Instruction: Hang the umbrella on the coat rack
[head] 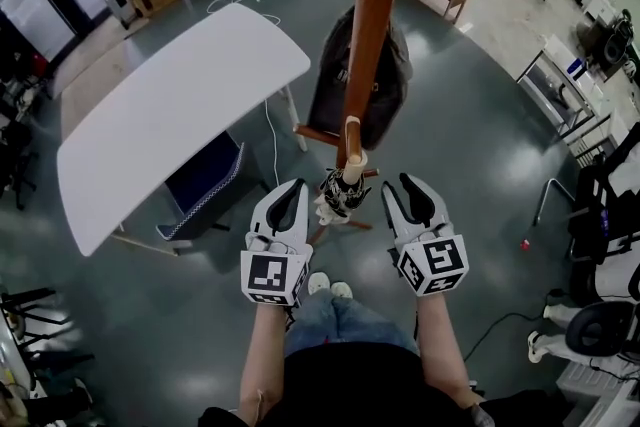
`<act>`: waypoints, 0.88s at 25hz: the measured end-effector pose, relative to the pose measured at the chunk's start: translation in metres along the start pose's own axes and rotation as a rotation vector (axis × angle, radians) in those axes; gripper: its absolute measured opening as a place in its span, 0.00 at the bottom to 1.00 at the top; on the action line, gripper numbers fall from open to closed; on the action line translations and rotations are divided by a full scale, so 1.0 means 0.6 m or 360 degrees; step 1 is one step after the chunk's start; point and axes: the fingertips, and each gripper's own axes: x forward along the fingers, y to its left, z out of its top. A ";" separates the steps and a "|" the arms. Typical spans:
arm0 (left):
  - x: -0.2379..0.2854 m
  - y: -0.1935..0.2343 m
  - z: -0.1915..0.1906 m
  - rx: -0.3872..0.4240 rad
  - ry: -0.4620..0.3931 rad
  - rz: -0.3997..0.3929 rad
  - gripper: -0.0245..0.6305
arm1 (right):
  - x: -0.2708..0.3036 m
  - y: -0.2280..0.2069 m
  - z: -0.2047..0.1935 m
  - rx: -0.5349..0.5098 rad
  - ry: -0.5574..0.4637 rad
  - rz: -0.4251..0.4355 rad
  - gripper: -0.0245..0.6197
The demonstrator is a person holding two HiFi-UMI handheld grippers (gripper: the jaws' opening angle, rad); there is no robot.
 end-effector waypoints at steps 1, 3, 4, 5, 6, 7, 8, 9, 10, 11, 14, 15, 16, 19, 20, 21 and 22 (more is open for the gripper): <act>-0.001 -0.001 0.009 0.0001 -0.0009 -0.0001 0.05 | -0.004 -0.003 0.015 -0.0004 -0.0035 -0.0018 0.23; -0.004 -0.002 0.028 0.0039 -0.0027 -0.0006 0.05 | -0.011 -0.011 0.043 -0.0001 -0.0100 -0.0053 0.16; -0.003 -0.004 0.038 0.0075 -0.0032 -0.0010 0.05 | -0.014 -0.016 0.056 0.0000 -0.0131 -0.0067 0.12; -0.002 -0.005 0.048 0.0108 -0.0037 -0.0014 0.05 | -0.016 -0.019 0.066 -0.0004 -0.0157 -0.0081 0.10; -0.001 -0.006 0.056 0.0124 -0.0043 -0.0014 0.05 | -0.019 -0.023 0.075 -0.0015 -0.0178 -0.0095 0.08; -0.002 -0.006 0.063 0.0121 -0.0054 -0.0012 0.05 | -0.022 -0.026 0.082 -0.0028 -0.0194 -0.0110 0.06; -0.003 -0.005 0.069 0.0106 -0.0064 -0.0008 0.05 | -0.024 -0.028 0.088 -0.0038 -0.0207 -0.0123 0.05; -0.005 -0.002 0.073 0.0091 -0.0073 -0.0002 0.05 | -0.027 -0.031 0.094 -0.0045 -0.0218 -0.0133 0.05; -0.006 0.000 0.077 0.0082 -0.0081 0.0003 0.05 | -0.029 -0.034 0.099 -0.0050 -0.0228 -0.0142 0.05; -0.007 0.002 0.080 0.0079 -0.0087 0.0008 0.05 | -0.031 -0.036 0.102 -0.0055 -0.0235 -0.0150 0.05; -0.009 0.007 0.090 0.0075 -0.0105 0.0024 0.05 | -0.039 -0.047 0.113 -0.0071 -0.0253 -0.0180 0.05; -0.009 0.009 0.094 0.0073 -0.0112 0.0029 0.05 | -0.043 -0.051 0.116 -0.0074 -0.0260 -0.0190 0.05; -0.010 0.010 0.096 0.0076 -0.0117 0.0033 0.05 | -0.047 -0.055 0.118 -0.0077 -0.0266 -0.0200 0.05; -0.015 0.009 0.103 0.0092 -0.0131 0.0038 0.05 | -0.061 -0.069 0.118 -0.0088 -0.0277 -0.0230 0.05; -0.016 0.009 0.105 0.0094 -0.0137 0.0042 0.05 | -0.065 -0.074 0.118 -0.0088 -0.0280 -0.0238 0.05; -0.017 0.009 0.107 0.0096 -0.0141 0.0048 0.05 | -0.069 -0.079 0.118 -0.0086 -0.0283 -0.0245 0.05; -0.017 0.009 0.109 0.0098 -0.0144 0.0054 0.05 | -0.072 -0.084 0.118 -0.0083 -0.0286 -0.0252 0.05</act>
